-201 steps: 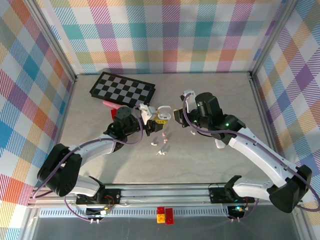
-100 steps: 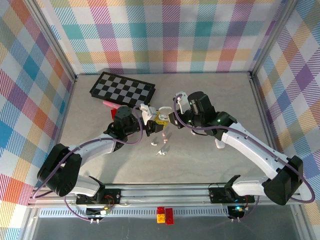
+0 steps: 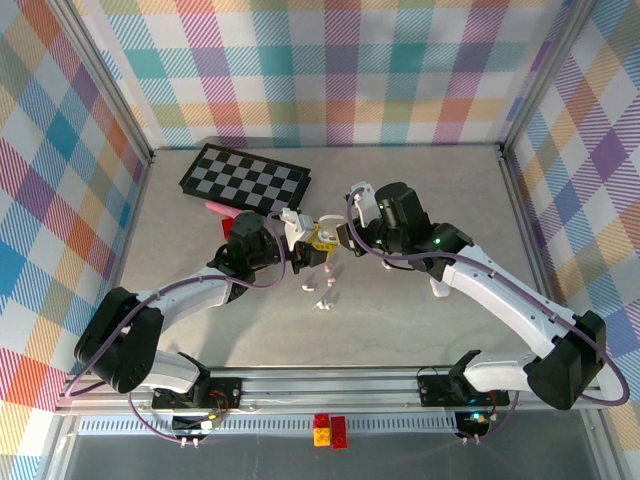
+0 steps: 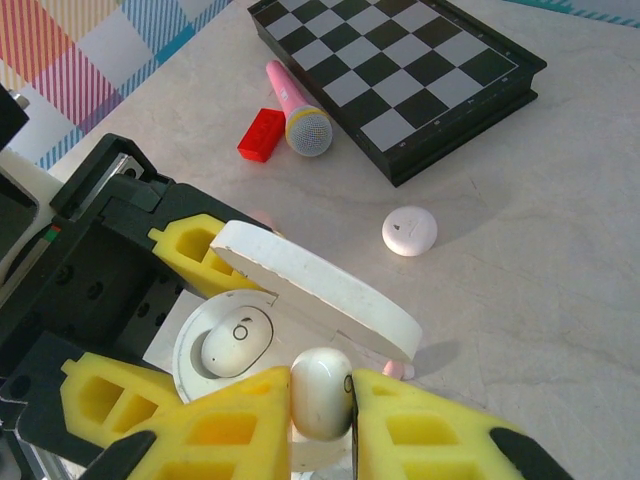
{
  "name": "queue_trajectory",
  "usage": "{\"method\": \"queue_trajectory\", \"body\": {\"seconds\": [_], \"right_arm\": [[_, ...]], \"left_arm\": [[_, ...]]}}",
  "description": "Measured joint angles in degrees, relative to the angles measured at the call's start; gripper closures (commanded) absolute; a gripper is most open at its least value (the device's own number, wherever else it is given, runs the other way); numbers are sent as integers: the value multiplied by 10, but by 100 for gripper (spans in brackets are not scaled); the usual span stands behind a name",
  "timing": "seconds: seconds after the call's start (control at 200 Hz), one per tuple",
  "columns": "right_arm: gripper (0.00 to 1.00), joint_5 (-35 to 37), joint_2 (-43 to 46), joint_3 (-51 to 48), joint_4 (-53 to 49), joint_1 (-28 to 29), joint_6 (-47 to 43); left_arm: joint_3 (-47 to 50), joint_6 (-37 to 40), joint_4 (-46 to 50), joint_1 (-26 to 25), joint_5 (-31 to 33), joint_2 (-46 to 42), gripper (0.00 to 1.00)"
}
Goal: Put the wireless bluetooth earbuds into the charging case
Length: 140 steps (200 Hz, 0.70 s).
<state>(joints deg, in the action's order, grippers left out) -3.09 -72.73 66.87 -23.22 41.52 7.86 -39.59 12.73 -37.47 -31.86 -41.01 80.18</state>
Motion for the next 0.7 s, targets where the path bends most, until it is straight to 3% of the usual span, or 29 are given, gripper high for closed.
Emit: {"method": "queue_trajectory", "body": {"seconds": [0.505,0.7], "right_arm": [[79,10,-2,-4,-9,2,-17],[74,8,-3,-4,-9,3,-26]], "left_arm": [[0,0,1,0,1,-4,69],[0,-3,0,0,1,-4,69]]}}
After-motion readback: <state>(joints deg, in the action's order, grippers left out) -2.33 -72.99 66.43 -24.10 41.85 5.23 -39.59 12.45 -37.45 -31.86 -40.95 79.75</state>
